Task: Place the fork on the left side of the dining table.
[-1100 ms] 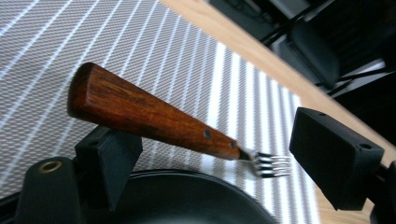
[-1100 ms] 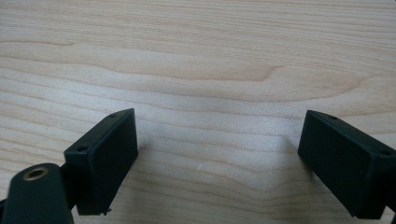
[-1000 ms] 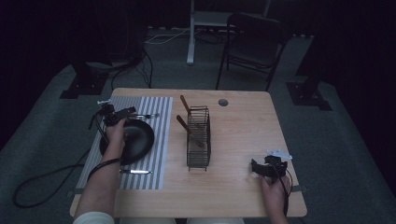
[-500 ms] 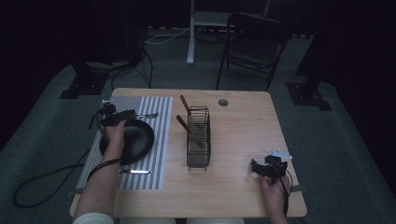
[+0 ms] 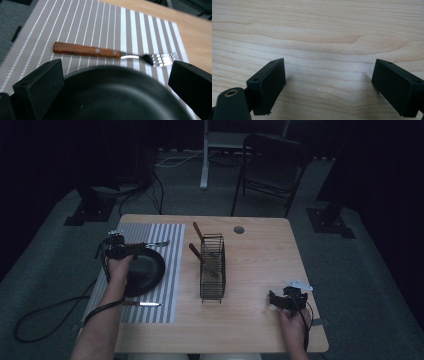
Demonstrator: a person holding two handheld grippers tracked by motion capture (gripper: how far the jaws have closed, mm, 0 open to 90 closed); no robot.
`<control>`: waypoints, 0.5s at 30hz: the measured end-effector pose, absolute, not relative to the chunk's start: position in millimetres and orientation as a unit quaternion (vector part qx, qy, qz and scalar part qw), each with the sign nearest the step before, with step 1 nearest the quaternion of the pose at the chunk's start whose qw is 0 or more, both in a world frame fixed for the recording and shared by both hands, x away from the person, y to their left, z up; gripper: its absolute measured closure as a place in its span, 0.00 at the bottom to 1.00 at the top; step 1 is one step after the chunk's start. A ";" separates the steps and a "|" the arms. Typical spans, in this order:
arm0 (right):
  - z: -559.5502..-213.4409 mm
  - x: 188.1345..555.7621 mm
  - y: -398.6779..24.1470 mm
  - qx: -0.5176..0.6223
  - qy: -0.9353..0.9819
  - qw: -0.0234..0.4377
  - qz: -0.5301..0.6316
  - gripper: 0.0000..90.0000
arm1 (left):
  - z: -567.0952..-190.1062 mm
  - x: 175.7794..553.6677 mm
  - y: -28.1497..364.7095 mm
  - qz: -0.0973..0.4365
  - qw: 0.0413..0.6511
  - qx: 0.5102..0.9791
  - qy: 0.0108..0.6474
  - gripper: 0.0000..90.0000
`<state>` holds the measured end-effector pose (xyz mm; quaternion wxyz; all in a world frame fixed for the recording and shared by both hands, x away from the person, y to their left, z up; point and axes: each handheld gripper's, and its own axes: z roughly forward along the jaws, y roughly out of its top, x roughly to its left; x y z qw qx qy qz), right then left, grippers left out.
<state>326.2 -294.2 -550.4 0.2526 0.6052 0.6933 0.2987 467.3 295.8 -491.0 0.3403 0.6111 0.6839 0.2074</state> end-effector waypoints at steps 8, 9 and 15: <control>-550.4 326.1 -294.2 0.605 0.693 0.253 0.298 0.13 | -487.6 446.9 299.6 0.205 0.348 0.619 0.674 0.00; -550.4 326.1 -294.1 0.605 0.693 0.253 0.299 0.13 | -487.7 445.0 298.7 0.206 0.345 0.624 0.670 0.00; -550.4 326.1 -294.2 0.605 0.693 0.253 0.299 0.13 | -490.0 432.9 294.5 0.212 0.332 0.649 0.651 0.00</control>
